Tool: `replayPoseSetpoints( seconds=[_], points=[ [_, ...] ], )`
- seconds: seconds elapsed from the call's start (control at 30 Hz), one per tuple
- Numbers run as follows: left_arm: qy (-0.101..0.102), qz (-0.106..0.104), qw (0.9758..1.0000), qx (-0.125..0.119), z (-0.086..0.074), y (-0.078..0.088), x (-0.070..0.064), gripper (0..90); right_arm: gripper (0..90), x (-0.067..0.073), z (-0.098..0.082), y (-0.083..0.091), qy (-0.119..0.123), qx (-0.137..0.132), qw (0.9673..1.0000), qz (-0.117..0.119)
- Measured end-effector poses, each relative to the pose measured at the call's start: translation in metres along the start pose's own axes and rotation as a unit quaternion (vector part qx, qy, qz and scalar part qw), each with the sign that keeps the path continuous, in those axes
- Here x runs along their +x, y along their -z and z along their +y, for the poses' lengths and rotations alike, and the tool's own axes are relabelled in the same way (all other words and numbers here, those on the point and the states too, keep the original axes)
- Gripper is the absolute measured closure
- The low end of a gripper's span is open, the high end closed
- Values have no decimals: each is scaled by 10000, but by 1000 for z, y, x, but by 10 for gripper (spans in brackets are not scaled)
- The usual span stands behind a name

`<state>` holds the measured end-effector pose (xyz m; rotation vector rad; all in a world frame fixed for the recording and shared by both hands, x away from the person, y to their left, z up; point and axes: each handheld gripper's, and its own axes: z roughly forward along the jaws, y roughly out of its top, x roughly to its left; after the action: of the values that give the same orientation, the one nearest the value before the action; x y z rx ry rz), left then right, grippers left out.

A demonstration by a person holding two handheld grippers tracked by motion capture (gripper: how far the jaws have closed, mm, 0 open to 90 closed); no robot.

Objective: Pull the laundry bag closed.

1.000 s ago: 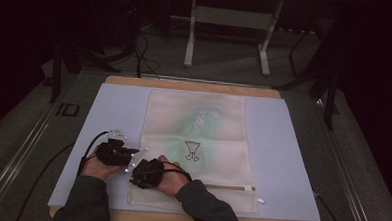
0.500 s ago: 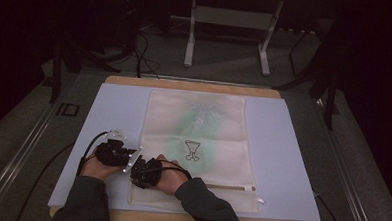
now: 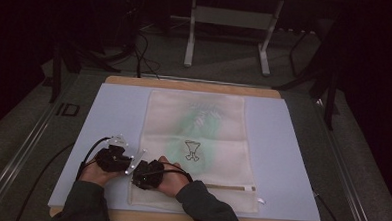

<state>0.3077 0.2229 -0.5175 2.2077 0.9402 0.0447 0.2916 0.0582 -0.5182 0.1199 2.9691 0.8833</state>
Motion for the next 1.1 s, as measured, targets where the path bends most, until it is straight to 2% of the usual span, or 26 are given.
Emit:
replayPoseSetpoints(
  seconds=[0.03, 0.07, 0.13, 0.2, 0.37, 0.5, 0.6, 0.77, 0.97, 1.1],
  points=[
    [0, 0, 10000, 0, 0, 0, 0, 893, 819, 0, 0, 0, 0, 0, 10000, 0],
    [43, 85, 9998, 192, 0, -3, 0, 894, 820, 0, 0, 0, -4, 2, 10000, 2],
    [30, 73, 9994, 323, -2, -6, -1, 893, 820, 0, 0, 0, -1, -9, 10000, 3],
    [33, 9, 9993, 362, -3, -7, -3, 893, 820, 0, -1, 0, -17, -31, 10000, -1],
    [138, 13, 9991, 412, -5, -6, -5, 893, 820, 0, -1, 0, -28, -43, 10000, -5],
    [227, 96, 9986, 477, -7, -5, -9, 895, 820, 1, -2, 0, -9, -59, 10000, -18],
    [370, 155, 9979, 502, -8, -4, -11, 895, 821, 1, -2, 0, -10, -67, 10000, -24],
    [404, 213, 9975, 540, -8, -3, -13, 896, 821, 2, -2, 0, 5, -60, 10000, -51],
    [368, 214, 9975, 566, -8, -3, -13, 897, 821, 1, -3, 2, -18, -54, 10000, -28],
    [133, 326, 9971, 668, -6, -4, -17, 898, 823, 1, -4, 3, -16, -43, 10000, -18]
  ],
)
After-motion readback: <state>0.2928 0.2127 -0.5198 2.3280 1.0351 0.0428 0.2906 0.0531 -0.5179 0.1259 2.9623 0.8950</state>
